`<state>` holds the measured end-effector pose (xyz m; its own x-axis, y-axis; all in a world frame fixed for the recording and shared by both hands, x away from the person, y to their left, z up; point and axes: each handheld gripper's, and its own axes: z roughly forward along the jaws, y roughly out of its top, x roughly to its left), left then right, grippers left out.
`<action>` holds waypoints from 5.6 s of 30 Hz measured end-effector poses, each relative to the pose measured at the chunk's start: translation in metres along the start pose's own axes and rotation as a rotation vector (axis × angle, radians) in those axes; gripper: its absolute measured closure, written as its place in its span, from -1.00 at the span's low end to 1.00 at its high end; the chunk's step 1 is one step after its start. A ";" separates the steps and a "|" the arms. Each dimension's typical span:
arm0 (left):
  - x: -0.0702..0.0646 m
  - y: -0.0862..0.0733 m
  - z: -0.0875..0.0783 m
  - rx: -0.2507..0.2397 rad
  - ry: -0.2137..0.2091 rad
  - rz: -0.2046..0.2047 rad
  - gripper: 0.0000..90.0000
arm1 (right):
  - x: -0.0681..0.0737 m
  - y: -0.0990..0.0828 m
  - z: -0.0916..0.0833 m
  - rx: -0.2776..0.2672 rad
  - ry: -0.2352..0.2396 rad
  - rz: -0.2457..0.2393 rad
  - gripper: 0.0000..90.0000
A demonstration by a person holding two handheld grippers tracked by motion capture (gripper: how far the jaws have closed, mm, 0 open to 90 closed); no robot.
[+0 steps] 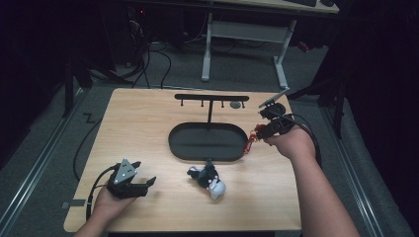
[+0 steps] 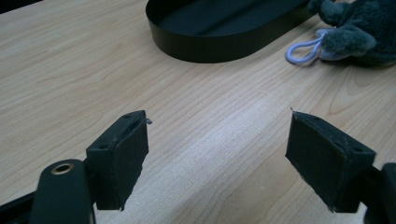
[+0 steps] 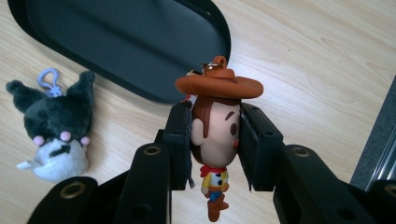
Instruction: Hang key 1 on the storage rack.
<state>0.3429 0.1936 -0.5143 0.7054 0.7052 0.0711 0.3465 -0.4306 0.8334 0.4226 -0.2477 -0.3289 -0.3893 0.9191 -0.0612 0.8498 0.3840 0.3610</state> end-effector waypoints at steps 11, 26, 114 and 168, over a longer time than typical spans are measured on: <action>0.001 -0.001 0.000 0.004 -0.003 -0.004 -0.53 | 0.002 0.017 -0.002 -0.009 -0.005 -0.009 0.49; 0.001 -0.001 0.001 0.012 -0.008 0.000 -0.52 | 0.005 0.041 -0.006 -0.042 -0.012 -0.014 0.49; -0.020 0.006 0.006 0.002 -0.069 0.006 -0.32 | 0.018 -0.112 0.096 -0.290 0.076 0.144 -0.14; -0.129 0.071 0.101 0.140 -0.082 0.024 1.00 | 0.024 -0.208 0.112 -0.473 0.175 0.187 0.53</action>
<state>0.3383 0.0154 -0.5197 0.7604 0.6482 0.0405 0.4077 -0.5250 0.7471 0.2764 -0.2956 -0.5102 -0.3341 0.9241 0.1857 0.6735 0.0963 0.7328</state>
